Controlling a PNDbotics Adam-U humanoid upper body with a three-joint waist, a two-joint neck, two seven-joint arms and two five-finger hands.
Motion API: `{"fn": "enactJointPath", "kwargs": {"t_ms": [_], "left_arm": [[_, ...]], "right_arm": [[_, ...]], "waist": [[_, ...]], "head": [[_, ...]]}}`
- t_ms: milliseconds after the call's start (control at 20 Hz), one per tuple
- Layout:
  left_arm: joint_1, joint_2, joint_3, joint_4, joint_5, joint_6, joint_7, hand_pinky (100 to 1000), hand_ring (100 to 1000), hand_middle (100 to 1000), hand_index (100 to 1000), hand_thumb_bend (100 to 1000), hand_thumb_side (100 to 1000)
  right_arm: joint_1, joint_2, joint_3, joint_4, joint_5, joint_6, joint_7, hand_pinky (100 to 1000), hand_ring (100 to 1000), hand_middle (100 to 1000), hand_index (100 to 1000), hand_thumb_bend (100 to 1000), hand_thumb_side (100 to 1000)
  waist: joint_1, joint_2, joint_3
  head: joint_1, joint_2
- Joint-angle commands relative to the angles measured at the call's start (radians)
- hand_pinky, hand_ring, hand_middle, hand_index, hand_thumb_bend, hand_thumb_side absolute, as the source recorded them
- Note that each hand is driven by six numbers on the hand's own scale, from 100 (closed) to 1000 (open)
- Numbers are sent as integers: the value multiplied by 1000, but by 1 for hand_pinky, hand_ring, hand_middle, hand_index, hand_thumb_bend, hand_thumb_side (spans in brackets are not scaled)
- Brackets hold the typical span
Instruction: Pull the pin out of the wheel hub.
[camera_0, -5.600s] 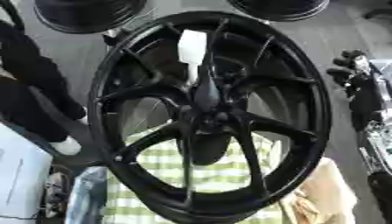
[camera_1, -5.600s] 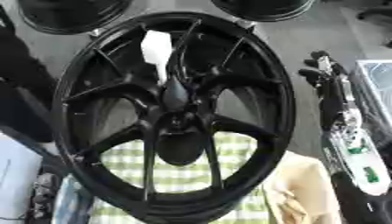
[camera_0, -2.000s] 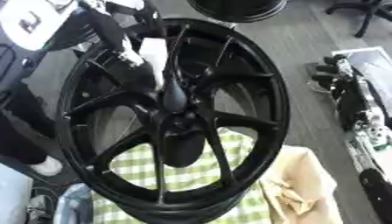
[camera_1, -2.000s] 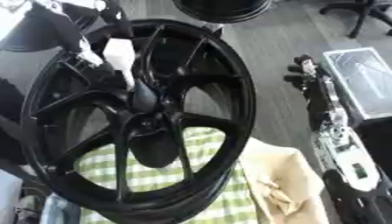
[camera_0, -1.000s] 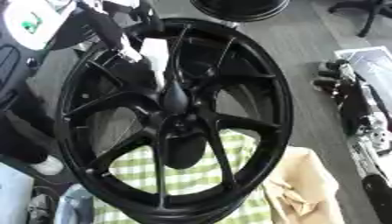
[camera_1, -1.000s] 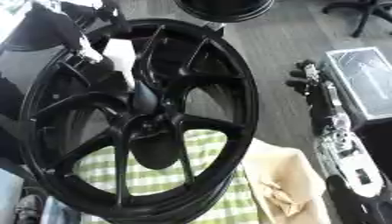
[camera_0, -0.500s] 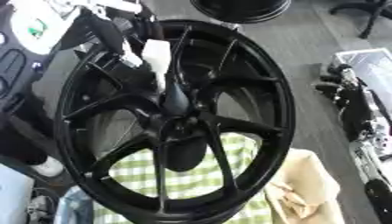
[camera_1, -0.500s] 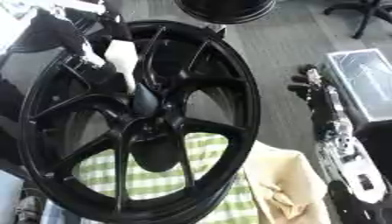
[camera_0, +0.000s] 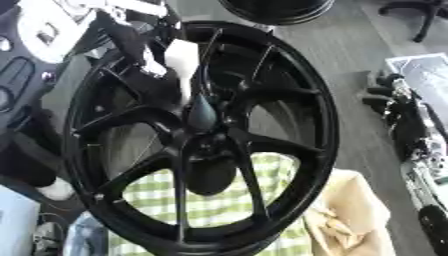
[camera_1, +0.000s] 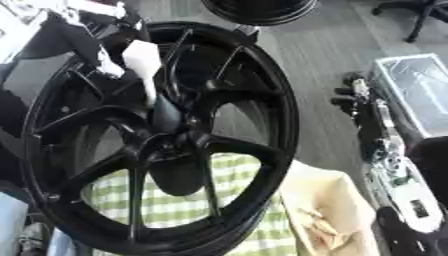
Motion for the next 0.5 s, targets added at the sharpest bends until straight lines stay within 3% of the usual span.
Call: {"fn": "enactJointPath", "kwargs": {"t_ms": [50,250,500], "left_arm": [[-19,10,3,-4,16,11,2,872,790,685,582,224,158],[-20,8,5,-7,25,31,2,862,758,636,450,195,100],[-25,12,21,-23,44,58,2,842,729,595,346,187,100]], "right_arm": [[-9,-12,0,-5,0,3,-1,900,719,688,802,100,821],[-9,-12,0,-4,1,5,-2,900,719,688,803,100,825],[-8,-11,0,-2,4,8,-3,900,720,688,803,100,828]], "waist": [[-3,-13,-2],[-3,-12,-4],[-3,-13,-4]], "head": [[5,-10],[7,-7],[8,-5]]}}
